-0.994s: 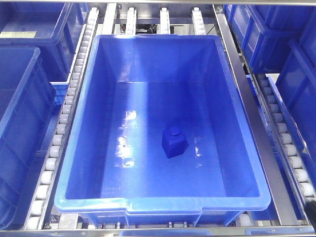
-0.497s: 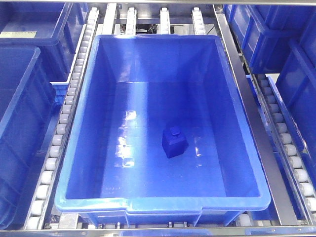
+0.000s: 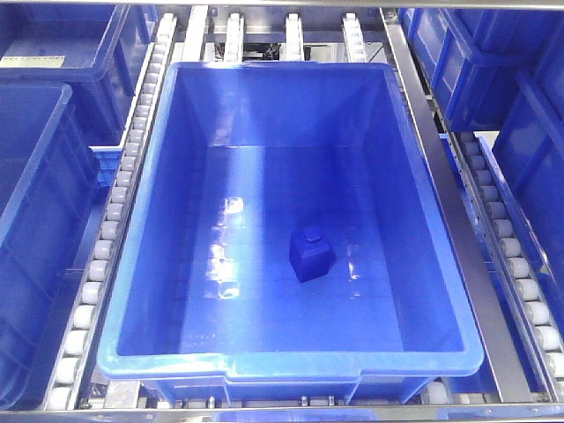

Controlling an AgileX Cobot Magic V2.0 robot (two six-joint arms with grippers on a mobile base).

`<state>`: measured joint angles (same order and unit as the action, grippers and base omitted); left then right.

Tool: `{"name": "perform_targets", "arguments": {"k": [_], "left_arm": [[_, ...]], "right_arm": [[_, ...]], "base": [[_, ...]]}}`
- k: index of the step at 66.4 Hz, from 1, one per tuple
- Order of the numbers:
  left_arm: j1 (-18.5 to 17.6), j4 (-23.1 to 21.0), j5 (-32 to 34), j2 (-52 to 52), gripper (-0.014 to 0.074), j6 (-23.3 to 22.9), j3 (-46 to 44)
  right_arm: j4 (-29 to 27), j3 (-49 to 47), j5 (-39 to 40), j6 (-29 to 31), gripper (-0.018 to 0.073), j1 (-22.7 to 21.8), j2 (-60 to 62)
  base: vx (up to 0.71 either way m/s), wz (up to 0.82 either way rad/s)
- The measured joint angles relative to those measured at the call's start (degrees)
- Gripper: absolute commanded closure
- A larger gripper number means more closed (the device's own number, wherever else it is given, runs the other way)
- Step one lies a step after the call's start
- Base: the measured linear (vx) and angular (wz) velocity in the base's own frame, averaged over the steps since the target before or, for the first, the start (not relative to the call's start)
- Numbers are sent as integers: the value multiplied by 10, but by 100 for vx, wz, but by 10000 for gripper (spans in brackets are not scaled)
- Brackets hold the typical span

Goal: Pour parts from conveyor to right shelf

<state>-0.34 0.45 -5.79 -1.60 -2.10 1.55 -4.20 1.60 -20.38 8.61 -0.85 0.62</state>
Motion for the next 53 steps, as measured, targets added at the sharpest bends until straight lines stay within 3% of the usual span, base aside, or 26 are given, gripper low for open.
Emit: {"name": "perform_targets", "arguments": {"k": [29, 53], "left_arm": [[0, 0, 0, 0, 603, 0, 0], [0, 0, 0, 0, 603, 0, 0]], "right_arm": [[8, 0, 1, -2, 566, 0, 0], [61, 0, 91, -86, 566, 0, 0]], "base": [[0, 0], [0, 0]]}}
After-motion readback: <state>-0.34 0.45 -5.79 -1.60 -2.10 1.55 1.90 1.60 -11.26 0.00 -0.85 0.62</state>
